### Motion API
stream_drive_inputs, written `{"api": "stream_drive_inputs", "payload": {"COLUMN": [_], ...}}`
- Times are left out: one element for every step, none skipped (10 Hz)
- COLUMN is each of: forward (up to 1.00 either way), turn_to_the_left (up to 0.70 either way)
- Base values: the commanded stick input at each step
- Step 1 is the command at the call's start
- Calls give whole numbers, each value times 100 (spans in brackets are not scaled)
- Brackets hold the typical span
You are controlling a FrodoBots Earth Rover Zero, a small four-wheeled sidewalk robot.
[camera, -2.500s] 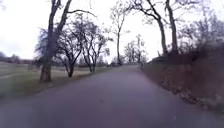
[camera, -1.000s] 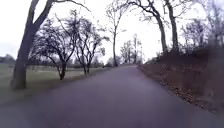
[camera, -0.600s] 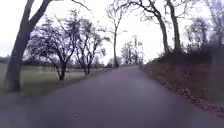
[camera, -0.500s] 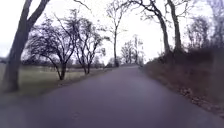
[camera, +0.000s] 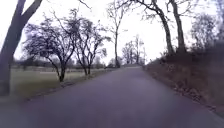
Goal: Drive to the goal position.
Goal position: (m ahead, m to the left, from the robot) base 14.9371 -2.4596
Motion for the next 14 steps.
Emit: {"api": "stream_drive_inputs", "payload": {"forward": [100, 100, 100, 100, 100, 100, 100, 100, 100, 100, 100, 100, 100, 100], "turn_to_the_left": [-40, -40, -40, -20, 0, 0, 0, 0, 0, 0, 0, 0, 0, 0]}}
